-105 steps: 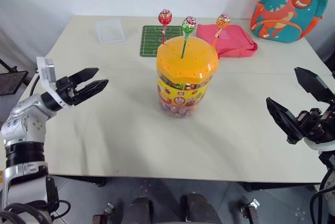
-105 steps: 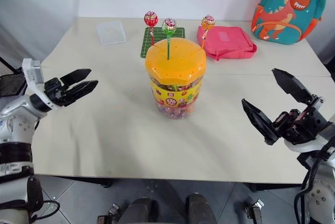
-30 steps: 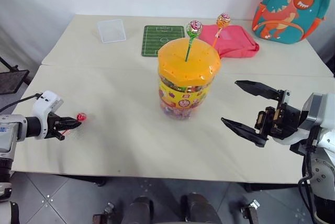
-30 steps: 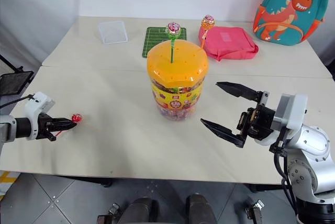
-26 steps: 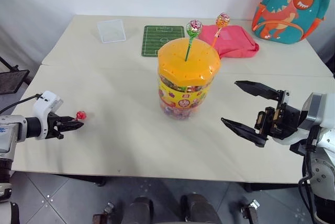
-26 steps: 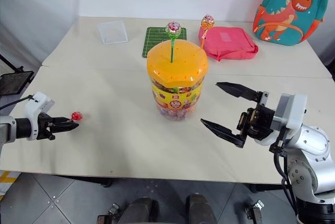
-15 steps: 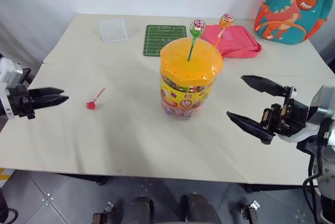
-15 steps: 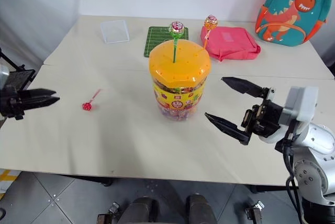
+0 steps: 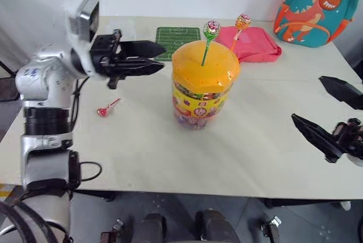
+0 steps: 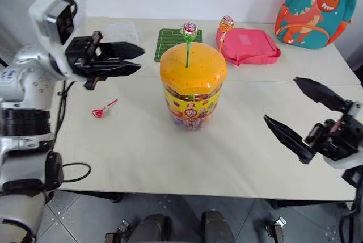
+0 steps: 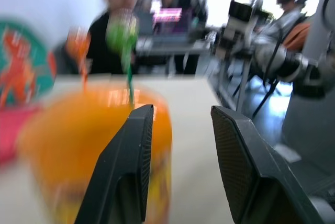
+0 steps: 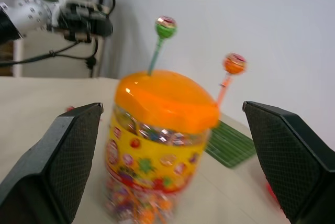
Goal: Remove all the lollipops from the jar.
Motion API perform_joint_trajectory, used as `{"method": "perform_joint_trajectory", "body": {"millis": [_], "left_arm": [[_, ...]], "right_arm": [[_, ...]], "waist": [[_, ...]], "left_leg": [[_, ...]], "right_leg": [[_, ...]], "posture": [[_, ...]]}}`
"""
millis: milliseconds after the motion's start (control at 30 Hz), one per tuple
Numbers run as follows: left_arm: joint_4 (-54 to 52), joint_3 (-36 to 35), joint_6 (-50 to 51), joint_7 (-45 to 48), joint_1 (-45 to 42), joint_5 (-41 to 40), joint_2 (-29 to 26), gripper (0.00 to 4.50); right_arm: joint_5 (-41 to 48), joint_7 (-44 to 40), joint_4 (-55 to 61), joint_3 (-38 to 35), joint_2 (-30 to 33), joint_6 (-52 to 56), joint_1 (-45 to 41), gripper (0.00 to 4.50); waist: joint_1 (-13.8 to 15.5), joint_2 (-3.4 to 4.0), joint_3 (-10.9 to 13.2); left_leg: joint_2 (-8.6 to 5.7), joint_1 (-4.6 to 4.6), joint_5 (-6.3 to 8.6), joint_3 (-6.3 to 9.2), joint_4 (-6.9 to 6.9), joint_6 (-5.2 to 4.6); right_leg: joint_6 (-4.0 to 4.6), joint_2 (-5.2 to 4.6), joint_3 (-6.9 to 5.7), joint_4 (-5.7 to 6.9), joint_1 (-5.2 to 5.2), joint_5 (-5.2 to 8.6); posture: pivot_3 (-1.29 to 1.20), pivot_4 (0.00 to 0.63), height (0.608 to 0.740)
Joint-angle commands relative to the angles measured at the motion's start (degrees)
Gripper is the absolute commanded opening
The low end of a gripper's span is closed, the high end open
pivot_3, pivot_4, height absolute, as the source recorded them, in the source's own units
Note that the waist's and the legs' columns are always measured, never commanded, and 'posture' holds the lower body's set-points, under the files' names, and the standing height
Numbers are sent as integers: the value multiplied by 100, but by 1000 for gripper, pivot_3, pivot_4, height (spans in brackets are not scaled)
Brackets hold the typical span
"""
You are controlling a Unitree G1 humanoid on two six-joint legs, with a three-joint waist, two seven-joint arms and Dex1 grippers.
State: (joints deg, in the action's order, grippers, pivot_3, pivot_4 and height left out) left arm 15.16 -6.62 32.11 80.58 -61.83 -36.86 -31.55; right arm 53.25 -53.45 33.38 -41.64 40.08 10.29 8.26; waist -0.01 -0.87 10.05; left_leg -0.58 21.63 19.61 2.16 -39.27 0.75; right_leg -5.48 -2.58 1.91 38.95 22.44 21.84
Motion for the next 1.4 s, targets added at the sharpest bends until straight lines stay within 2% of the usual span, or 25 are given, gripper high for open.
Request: {"method": "perform_joint_trajectory", "body": {"millis": [33,100,267,433,667,767,900,1067,1133,1267,1333,1400], "left_arm": [[248,-2,-86,-133,-257,-81,246,1858],[486,175,-399,-278,-381,234,464,1858],[947,294,-969,-698,-656,643,822,1858],[1159,355,-944,-764,-850,722,972,1858],[1118,578,-715,-317,-903,669,1074,1858],[1177,629,-702,-354,-912,776,1052,1316],[1216,590,-603,-474,-953,767,1103,103],[1312,346,-603,-690,-1093,601,1194,18],[1459,-276,-16,-1096,-1422,-42,1266,18],[1776,-1256,1122,-1689,-1881,-978,1016,18],[1806,-1314,1506,-1782,-1826,-929,603,18],[1666,-698,1823,-1544,-1562,-381,-102,18]], "right_arm": [[149,31,256,-403,94,-44,145,4500],[134,134,464,-264,-14,-56,222,4500],[108,417,796,113,-227,-82,277,4500],[92,567,839,284,-223,-90,188,4500],[95,696,839,466,-162,-67,-33,4500],[86,723,862,511,-176,-75,-47,4500],[89,785,881,596,-182,-75,-119,4500],[84,795,807,781,-168,-79,-278,4500],[73,795,746,915,-206,-83,-401,4500],[57,768,618,1229,-293,-94,-660,4500],[4,688,522,1457,-318,-114,-841,4500],[-13,627,422,1649,-338,-112,-1018,4500]], "waist": [[-13,0,0],[-98,0,0],[-2,0,1],[3,-1,1],[-1,0,1],[-2,0,1],[-1,-1,1],[0,-1,1],[0,-2,2],[-37,-4,3],[-82,1,0],[-148,7,-2]], "left_leg": [[0,-1,0,-2,0,0],[1,-8,0,-15,4,0],[2,-13,-1,-17,2,1],[2,-11,-1,-16,3,1],[1,-11,-1,-16,3,1],[2,-11,-1,-15,5,1],[2,-11,-1,-16,5,1],[1,-11,-1,-15,5,1],[1,-11,-1,-15,4,1],[2,0,-1,-13,3,1],[2,-6,-1,-13,8,1],[1,-18,-2,-12,15,3]], "right_leg": [[0,1,2,1,1,0],[0,4,14,2,2,0],[0,4,20,1,1,0],[0,4,19,0,3,0],[0,4,19,-1,3,0],[0,4,18,0,4,0],[0,4,19,0,3,0],[0,4,19,-2,4,0],[0,4,18,-2,4,0],[0,4,17,1,15,0],[0,4,18,4,15,0],[0,5,18,12,13,0]], "posture": [[0,150,740],[0,150,740],[0,150,740],[0,150,740],[0,150,740],[0,150,740],[0,150,740],[0,150,740],[0,150,740],[0,150,740],[0,150,740],[0,150,740]]}}
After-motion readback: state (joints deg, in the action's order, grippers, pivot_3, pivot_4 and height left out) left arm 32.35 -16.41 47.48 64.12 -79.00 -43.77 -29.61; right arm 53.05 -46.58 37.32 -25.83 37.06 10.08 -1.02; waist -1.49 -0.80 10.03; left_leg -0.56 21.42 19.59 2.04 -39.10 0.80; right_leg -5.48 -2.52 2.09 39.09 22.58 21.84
